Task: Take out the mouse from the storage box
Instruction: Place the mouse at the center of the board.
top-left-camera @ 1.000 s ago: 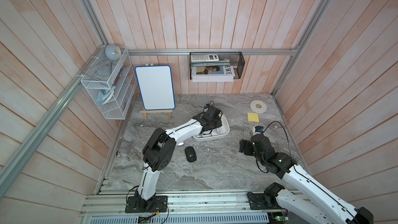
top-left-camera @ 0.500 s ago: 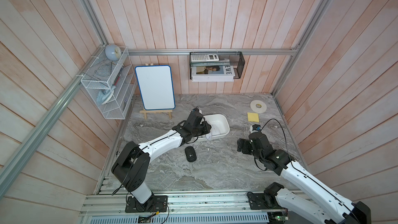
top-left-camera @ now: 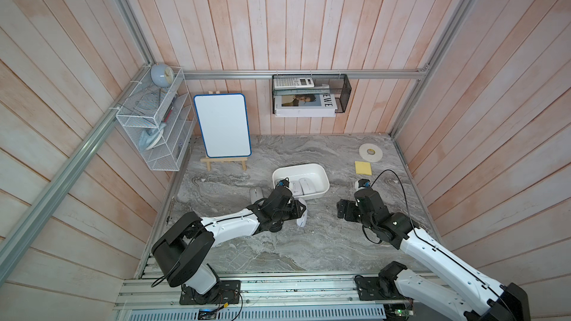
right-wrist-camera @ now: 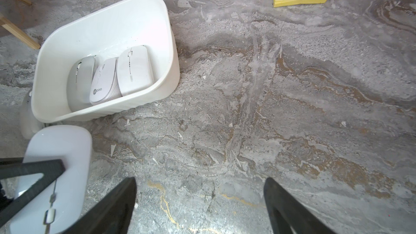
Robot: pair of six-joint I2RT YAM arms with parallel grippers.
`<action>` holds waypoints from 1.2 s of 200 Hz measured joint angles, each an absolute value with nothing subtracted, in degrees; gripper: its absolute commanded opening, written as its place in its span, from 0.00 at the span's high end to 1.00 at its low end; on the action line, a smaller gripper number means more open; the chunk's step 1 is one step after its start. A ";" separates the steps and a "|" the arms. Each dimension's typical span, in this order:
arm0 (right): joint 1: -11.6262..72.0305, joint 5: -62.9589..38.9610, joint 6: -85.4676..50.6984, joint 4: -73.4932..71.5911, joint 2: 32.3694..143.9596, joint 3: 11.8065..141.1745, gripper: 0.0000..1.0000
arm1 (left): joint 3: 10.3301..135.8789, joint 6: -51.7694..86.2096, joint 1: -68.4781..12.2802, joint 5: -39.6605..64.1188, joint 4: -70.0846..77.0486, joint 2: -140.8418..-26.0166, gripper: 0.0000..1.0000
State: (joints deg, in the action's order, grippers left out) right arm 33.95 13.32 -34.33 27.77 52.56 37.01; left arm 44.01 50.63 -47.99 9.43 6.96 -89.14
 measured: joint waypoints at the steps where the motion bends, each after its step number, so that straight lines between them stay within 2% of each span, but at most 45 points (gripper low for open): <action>1: 33.95 13.30 -34.33 27.75 52.60 37.01 0.08 | 43.92 50.68 -48.12 9.43 7.09 -89.14 0.88; 50: 33.95 11.77 -34.79 27.05 54.22 37.08 0.08 | 41.58 52.18 -52.01 10.02 11.97 -90.28 0.88; 150: 33.95 10.92 -35.86 26.59 55.53 37.23 0.08 | 35.55 55.00 -52.10 10.04 17.23 -92.38 0.88; 209: 33.95 10.39 -35.97 26.48 56.31 37.67 0.08 | 35.03 55.77 -52.10 9.26 18.04 -93.23 0.75; 240: 33.95 10.39 -35.94 26.44 56.40 37.93 0.08 | 34.74 56.10 -52.10 7.60 17.67 -93.23 0.62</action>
